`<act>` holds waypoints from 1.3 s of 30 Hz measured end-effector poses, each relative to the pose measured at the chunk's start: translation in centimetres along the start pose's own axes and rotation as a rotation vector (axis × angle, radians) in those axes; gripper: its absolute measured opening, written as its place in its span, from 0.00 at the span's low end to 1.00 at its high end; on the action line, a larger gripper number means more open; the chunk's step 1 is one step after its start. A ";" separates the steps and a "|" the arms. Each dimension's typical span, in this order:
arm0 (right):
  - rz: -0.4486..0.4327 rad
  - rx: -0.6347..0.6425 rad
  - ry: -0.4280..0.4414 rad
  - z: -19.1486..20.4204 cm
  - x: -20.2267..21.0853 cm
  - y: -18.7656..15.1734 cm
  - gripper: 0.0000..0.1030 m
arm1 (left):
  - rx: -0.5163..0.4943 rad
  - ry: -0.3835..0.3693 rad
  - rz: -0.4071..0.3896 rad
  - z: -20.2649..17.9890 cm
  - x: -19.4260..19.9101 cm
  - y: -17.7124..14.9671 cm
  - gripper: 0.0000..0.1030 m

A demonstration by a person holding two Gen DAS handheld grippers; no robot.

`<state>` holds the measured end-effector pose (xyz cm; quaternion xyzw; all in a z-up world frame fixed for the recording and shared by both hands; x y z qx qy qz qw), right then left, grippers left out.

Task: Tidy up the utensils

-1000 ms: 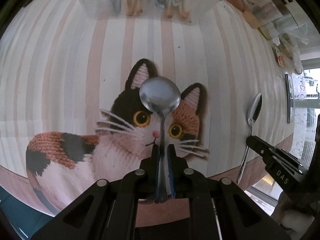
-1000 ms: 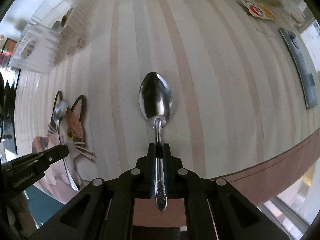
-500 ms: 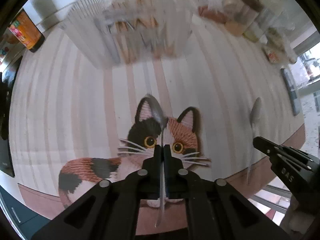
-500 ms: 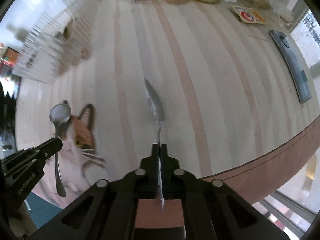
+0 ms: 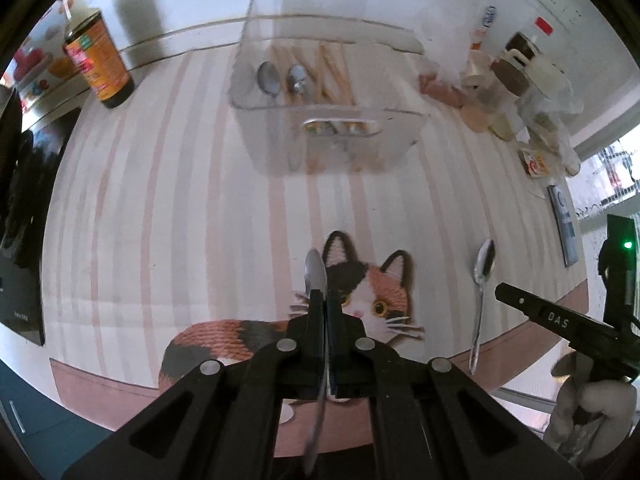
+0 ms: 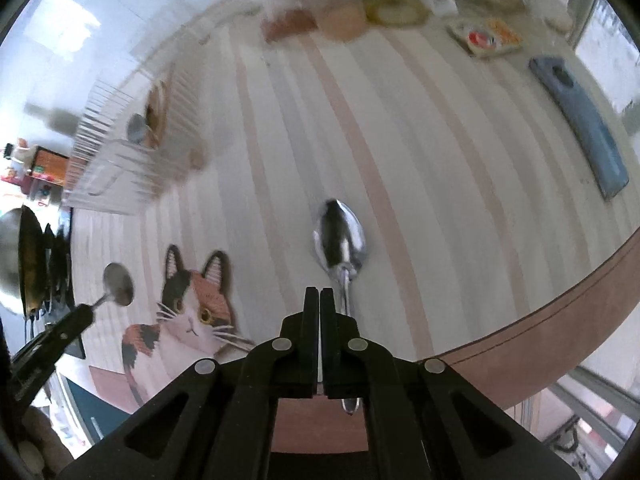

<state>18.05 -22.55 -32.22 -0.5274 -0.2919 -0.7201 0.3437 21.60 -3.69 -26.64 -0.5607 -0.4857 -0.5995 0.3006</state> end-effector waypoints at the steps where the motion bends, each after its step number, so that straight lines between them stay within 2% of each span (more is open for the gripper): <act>1: 0.010 0.000 -0.002 -0.1 -0.4 -0.1 0.11 | 0.005 0.002 0.003 0.5 0.3 -0.4 0.00; 3: 0.023 0.008 -0.028 -0.7 -0.8 -0.5 0.23 | 0.012 0.008 0.012 1.0 0.2 -0.8 0.00; 7: 0.057 0.043 -0.105 -0.7 -3.3 -1.2 0.23 | 0.016 0.023 0.022 1.6 0.2 -1.6 0.00; 8: 0.029 0.059 -0.125 -0.5 -3.4 -1.3 0.23 | 0.014 0.026 0.022 1.6 0.2 -1.6 0.00; 10: 0.001 0.098 -0.181 0.0 -3.5 -1.4 0.07 | 0.009 0.033 0.016 1.5 0.3 -1.7 0.00; 11: -0.005 0.101 -0.186 0.2 -3.6 -1.4 0.06 | 0.005 0.035 0.011 1.4 0.5 -1.6 0.00; 16: -0.060 0.081 -0.122 1.3 -1.8 -1.2 0.00 | -0.019 0.061 -0.039 1.1 2.4 -0.8 0.00; 24: -0.125 0.054 0.005 3.3 3.4 0.2 0.00 | 0.001 0.061 -0.129 1.6 6.0 1.2 0.00; 27: -0.135 0.038 0.011 2.9 3.8 1.6 0.00 | 0.015 0.067 -0.146 1.9 6.4 1.9 0.00; 29: -0.081 0.040 -0.025 2.5 2.5 2.1 0.09 | 0.023 0.070 -0.145 2.0 6.1 2.0 0.00; 30: -0.069 0.041 -0.040 2.3 1.9 2.1 0.23 | 0.029 0.072 -0.141 2.2 5.9 2.0 0.00; 31: -0.065 0.049 -0.051 2.2 1.2 2.3 0.42 | 0.035 0.071 -0.136 2.2 5.7 1.9 0.00; 33: -0.042 0.064 -0.088 1.8 -0.5 2.3 0.55 | 0.043 0.070 -0.127 2.3 5.3 1.8 0.00; 38: 0.010 0.080 -0.138 1.8 -4.0 2.0 0.55 | 0.052 0.090 -0.114 2.9 4.9 1.5 0.00; 39: 0.004 0.085 -0.158 1.9 -4.4 1.9 0.52 | 0.057 0.092 -0.112 3.1 4.9 1.5 0.00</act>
Point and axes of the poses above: each gripper's, at about its wrist camera, not at the fingertips, and x roughly against the way its jaws point, z to its left, y to its top, the point moved 8 cm from there along -x, roughly the way its jaws point, and after that the axes turned 10 degrees about -x, right-handed, at the moved point
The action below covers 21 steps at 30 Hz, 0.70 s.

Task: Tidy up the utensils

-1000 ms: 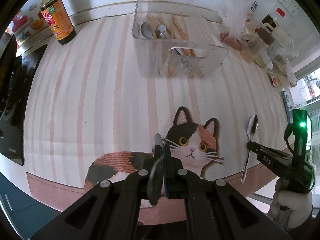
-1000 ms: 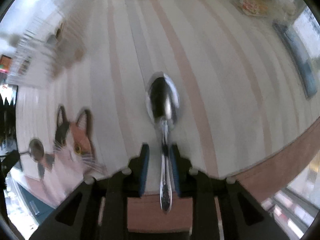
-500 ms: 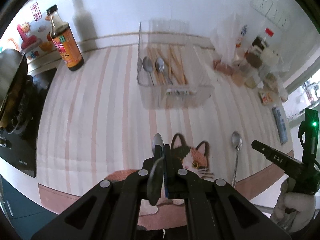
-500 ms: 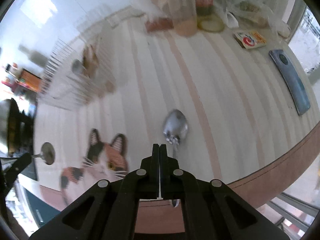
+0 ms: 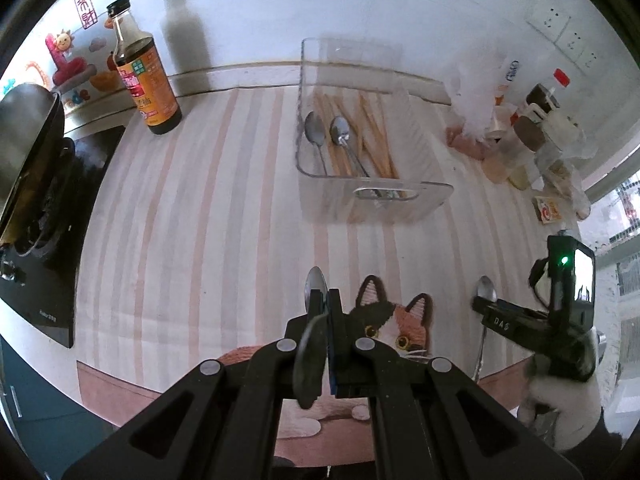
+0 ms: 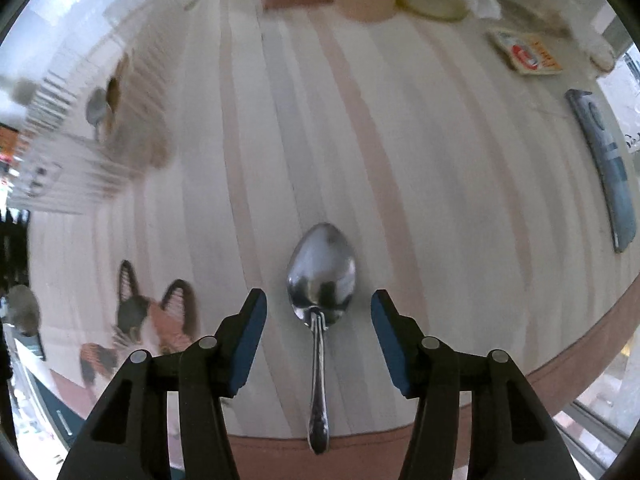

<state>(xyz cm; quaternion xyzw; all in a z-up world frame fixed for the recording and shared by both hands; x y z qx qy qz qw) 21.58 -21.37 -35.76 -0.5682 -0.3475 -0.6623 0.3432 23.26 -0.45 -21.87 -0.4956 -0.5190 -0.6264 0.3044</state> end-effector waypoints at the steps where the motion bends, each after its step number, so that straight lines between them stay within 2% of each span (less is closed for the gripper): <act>1: -0.034 0.022 -0.031 0.4 0.1 0.0 0.35 | 0.007 0.000 0.001 0.2 0.0 0.1 0.00; 2: -0.053 0.040 -0.064 0.6 0.0 0.0 0.34 | 0.012 0.003 0.001 0.4 0.0 0.1 0.00; 6: -0.061 0.031 -0.026 1.3 0.2 -0.1 0.31 | 0.019 0.016 -0.006 1.2 0.5 0.5 0.00; 7: -0.070 0.023 -0.013 1.3 0.5 -0.1 0.04 | 0.021 0.019 -0.010 1.3 0.7 0.6 0.00; 9: -0.086 0.003 0.028 1.5 1.4 0.1 0.00 | 0.023 0.020 -0.021 1.5 1.2 1.0 0.00; 15: -0.141 -0.041 0.143 1.3 5.3 1.2 0.00 | 0.016 0.010 -0.074 1.4 3.4 3.0 0.00; 21: -0.210 -0.047 0.269 2.8 11.7 3.7 0.00 | 0.010 -0.042 -0.140 0.5 6.3 6.2 0.00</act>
Point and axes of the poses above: each gripper's, at about its wrist camera, not at the fingertips, and x roughly against the way its jaws point, z to its left, y to its top, the point moved 8 cm from there along -x, roughly the way its jaws point, and after that the axes turned 10 degrees about -x, right-handed, at the moved point
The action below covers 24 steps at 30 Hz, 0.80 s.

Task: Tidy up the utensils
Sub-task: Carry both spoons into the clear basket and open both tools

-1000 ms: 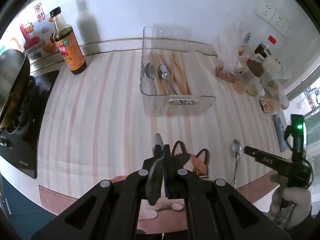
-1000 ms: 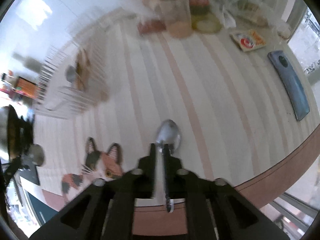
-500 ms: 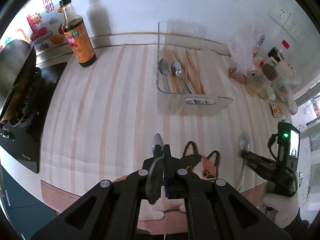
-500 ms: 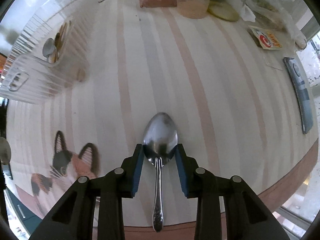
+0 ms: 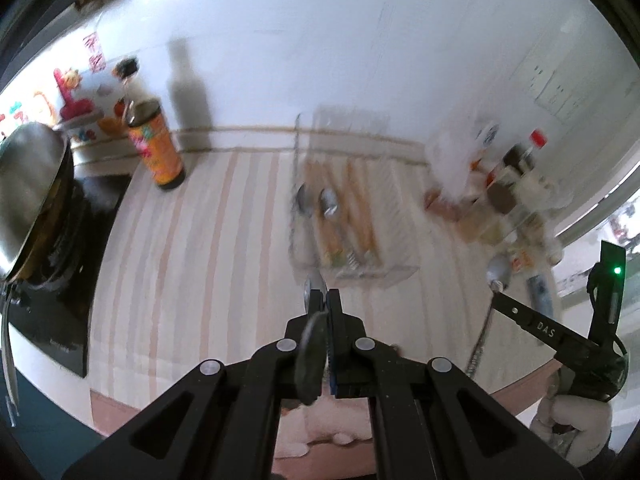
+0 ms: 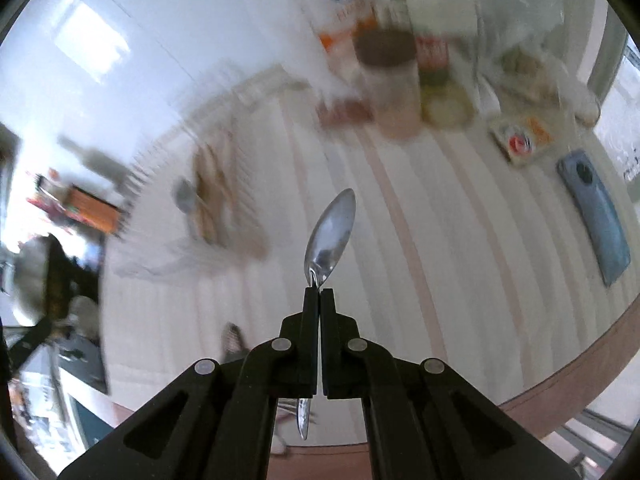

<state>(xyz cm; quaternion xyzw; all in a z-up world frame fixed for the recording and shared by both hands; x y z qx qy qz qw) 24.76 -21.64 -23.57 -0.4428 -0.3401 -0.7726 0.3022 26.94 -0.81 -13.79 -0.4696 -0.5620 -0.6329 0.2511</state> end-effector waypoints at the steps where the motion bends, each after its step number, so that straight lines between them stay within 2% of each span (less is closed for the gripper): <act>1: -0.008 0.008 0.023 0.9 0.7 0.6 0.00 | -0.001 -0.014 -0.017 -0.3 0.4 1.1 0.00; 5: -0.040 0.057 0.116 5.5 3.2 3.7 0.00 | -0.007 -0.074 -0.052 -1.3 0.7 6.0 0.00; 8: -0.058 0.112 0.142 9.3 3.1 6.4 0.00 | 0.001 -0.099 -0.053 -1.4 -0.3 9.1 0.00; 11: -0.056 0.164 0.136 12.5 1.7 8.8 0.00 | 0.016 -0.136 -0.012 -1.0 -2.8 11.5 0.00; 14: -0.019 0.198 0.117 14.7 -0.6 10.1 0.00 | 0.012 -0.170 0.067 -0.9 -6.3 12.4 0.00; 18: 0.084 0.229 0.077 15.5 -5.0 10.4 0.02 | 0.031 -0.143 0.171 0.1 -10.0 12.1 0.02; 20: 0.113 0.227 0.061 15.0 -6.4 10.2 0.05 | 0.048 -0.104 0.180 0.8 -10.5 11.5 0.03; 22: 0.114 0.227 0.055 14.6 -6.7 10.1 0.19 | 0.058 -0.060 0.175 1.7 -10.7 10.8 0.08; 24: 0.101 0.234 0.036 13.9 -6.8 10.1 0.25 | 0.036 0.029 0.157 2.4 -10.4 10.2 0.21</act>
Point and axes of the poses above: each gripper's, at about its wrist camera, not at the fingertips, and x roughly against the way its jaws point, z to its left, y to its top, the point moved 8 cm from there along -x, roughly the way its jaws point, and after that the axes turned 10 degrees about -x, right-handed, at the moved point
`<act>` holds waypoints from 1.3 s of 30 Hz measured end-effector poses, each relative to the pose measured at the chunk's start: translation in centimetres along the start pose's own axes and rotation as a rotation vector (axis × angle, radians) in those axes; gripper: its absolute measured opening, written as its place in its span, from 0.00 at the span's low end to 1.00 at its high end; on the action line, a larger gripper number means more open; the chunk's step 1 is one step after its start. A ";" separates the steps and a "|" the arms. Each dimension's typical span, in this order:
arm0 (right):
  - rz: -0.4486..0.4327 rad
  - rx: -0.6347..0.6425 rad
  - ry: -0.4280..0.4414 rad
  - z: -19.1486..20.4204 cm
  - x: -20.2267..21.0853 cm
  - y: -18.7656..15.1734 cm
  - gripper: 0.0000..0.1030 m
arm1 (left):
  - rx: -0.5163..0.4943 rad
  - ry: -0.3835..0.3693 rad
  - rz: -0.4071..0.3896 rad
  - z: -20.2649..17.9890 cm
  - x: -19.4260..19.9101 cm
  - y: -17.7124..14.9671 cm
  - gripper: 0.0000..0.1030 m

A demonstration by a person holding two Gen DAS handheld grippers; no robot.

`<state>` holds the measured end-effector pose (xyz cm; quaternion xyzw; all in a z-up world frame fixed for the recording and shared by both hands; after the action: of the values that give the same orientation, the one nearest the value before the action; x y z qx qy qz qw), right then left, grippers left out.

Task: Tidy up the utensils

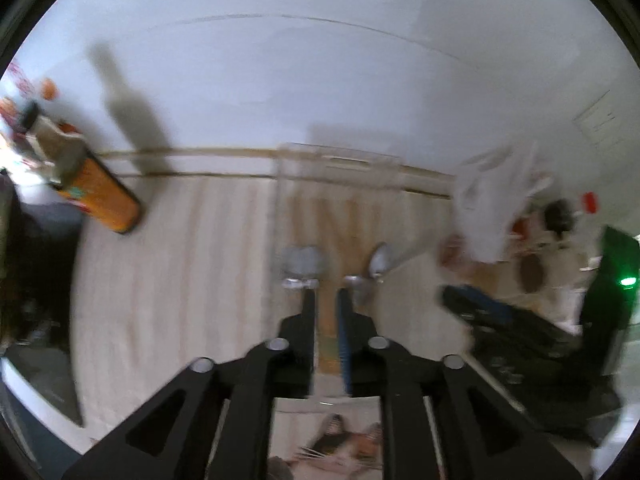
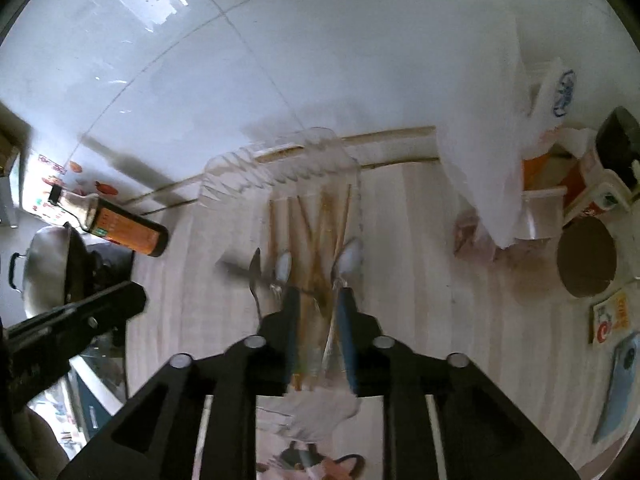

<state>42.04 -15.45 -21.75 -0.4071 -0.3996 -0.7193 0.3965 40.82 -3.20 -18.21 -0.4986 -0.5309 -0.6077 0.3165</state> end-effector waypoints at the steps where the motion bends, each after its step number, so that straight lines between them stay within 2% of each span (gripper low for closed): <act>1: -0.006 0.005 -0.015 -0.4 0.1 0.0 0.30 | -0.006 0.053 -0.014 0.4 0.1 -0.5 0.41; 2: -0.018 0.019 -0.038 -0.8 0.2 -0.2 0.33 | -0.007 0.095 -0.028 0.7 0.2 -0.8 0.62; 4: -0.042 0.041 -0.080 -1.3 0.4 -0.5 0.54 | -0.001 0.182 -0.068 1.4 0.3 -2.1 0.72; 5: -0.055 0.062 -0.114 -1.6 0.5 -0.8 0.61 | -0.001 0.212 -0.077 1.6 0.3 -2.5 0.78; 6: -0.071 0.081 -0.147 -1.9 0.7 -1.1 0.73 | 0.001 0.243 -0.083 1.9 0.2 -3.1 0.82; 7: -0.082 0.094 -0.168 -2.0 0.7 -1.4 0.82 | 0.003 0.262 -0.089 1.9 0.1 -3.7 0.93; 8: -0.097 0.109 -0.196 -2.4 0.9 -2.0 0.84 | 0.005 0.273 -0.092 1.9 0.0 -4.5 1.00; 10: -0.119 0.132 -0.240 -2.9 1.2 -2.7 0.95 | 0.009 0.297 -0.092 1.9 -0.2 -5.6 1.00; 12: -0.143 0.156 -0.282 -3.5 1.8 -3.4 0.99 | 0.010 0.308 -0.093 1.7 -0.1 -6.4 1.00; 20: -0.208 0.154 -0.334 -4.5 4.9 -6.1 1.00 | 0.022 0.283 -0.147 0.7 2.6 -8.3 1.00; 26: -0.285 0.143 -0.349 -3.8 8.9 -8.4 1.00 | 0.003 0.275 -0.225 -0.1 7.2 -10.2 1.00; 31: -0.367 0.125 -0.344 -3.0 13.5 -11.1 1.00 | -0.011 0.269 -0.299 -0.5 12.0 -12.8 1.00; 39: -0.509 0.077 -0.336 -2.0 22.8 -18.0 1.00 | -0.037 0.239 -0.405 -1.3 19.8 -18.8 1.00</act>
<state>17.29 -16.26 -6.45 -0.3919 -0.5755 -0.7026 0.1469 17.27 2.91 -5.69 -0.3122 -0.5678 -0.7230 0.2394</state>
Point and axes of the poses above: each gripper's, at about its wrist camera, not at the fingertips, and x roughly against the way its jaws point, z to its left, y to its top, the point moved 8 cm from there along -x, roughly the way its jaws point, and after that the axes turned 10 degrees about -x, right-handed, at the moved point
